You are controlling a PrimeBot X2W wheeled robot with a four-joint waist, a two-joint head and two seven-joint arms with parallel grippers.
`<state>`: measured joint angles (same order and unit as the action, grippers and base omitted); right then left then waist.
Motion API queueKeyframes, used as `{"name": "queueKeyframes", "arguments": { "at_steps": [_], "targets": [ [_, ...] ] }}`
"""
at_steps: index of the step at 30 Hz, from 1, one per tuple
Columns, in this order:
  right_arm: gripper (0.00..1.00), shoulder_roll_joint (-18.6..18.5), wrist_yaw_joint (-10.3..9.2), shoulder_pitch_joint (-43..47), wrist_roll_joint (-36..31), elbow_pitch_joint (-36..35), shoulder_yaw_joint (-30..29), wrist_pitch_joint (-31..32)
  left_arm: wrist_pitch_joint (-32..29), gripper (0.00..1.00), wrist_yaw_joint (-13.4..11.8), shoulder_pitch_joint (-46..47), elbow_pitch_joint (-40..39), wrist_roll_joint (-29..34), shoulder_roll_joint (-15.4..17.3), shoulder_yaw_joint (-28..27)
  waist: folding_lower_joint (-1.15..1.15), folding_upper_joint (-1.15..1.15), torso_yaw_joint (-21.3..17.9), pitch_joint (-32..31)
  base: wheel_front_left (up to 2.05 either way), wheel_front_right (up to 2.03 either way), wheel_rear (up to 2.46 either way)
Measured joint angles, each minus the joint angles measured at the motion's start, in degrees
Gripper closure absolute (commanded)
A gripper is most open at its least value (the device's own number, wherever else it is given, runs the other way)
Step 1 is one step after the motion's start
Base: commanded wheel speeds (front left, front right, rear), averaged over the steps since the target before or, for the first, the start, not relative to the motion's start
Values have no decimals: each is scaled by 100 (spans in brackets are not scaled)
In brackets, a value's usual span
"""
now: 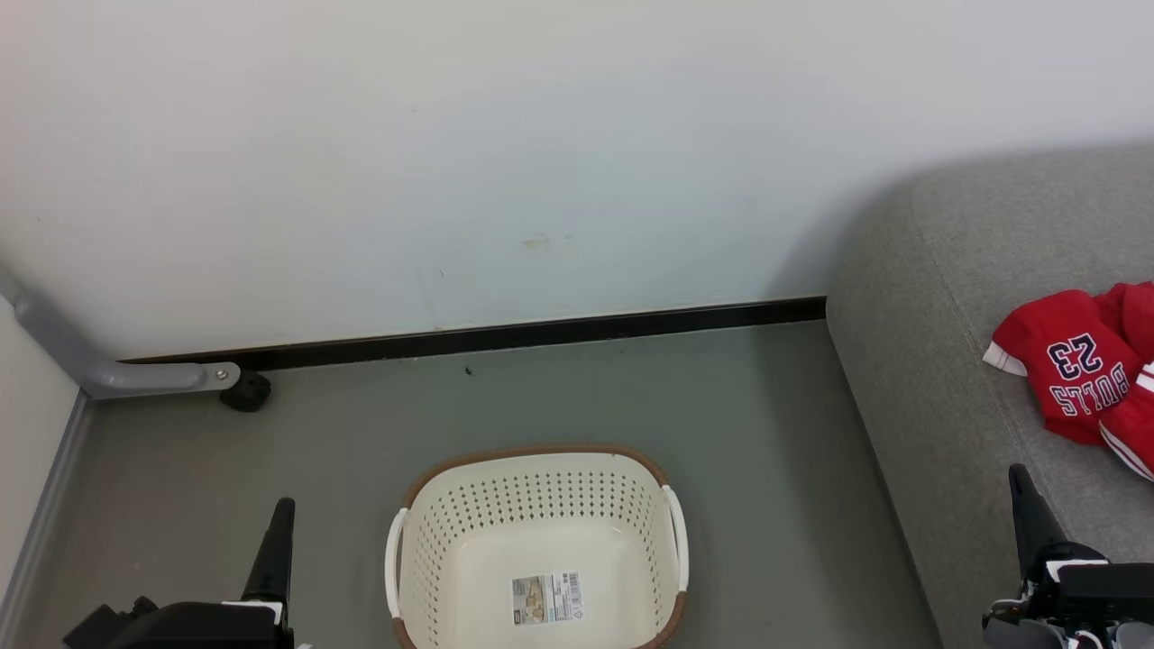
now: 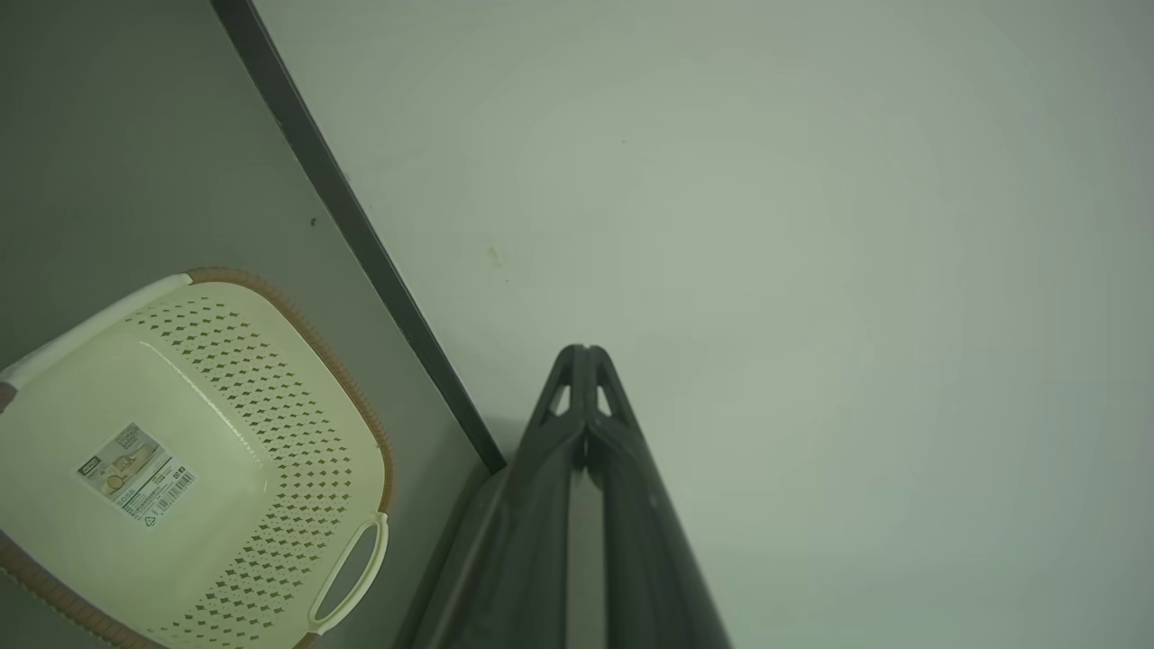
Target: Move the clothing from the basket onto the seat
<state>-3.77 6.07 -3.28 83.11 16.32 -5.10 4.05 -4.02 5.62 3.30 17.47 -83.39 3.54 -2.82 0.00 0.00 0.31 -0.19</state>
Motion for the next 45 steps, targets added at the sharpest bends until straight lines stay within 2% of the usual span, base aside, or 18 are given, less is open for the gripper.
{"name": "queueKeyframes", "arguments": {
  "at_steps": [12,45],
  "targets": [
    [100,118,51,-98,808,87,-259,230,-233,100,104,74,0,-734,-104,-209,0,0,-31,28,0,0,0],
    [100,129,51,-117,822,89,-272,244,-247,100,146,105,-4,-817,-127,-213,0,0,-31,29,0,0,0]
  ]
}}
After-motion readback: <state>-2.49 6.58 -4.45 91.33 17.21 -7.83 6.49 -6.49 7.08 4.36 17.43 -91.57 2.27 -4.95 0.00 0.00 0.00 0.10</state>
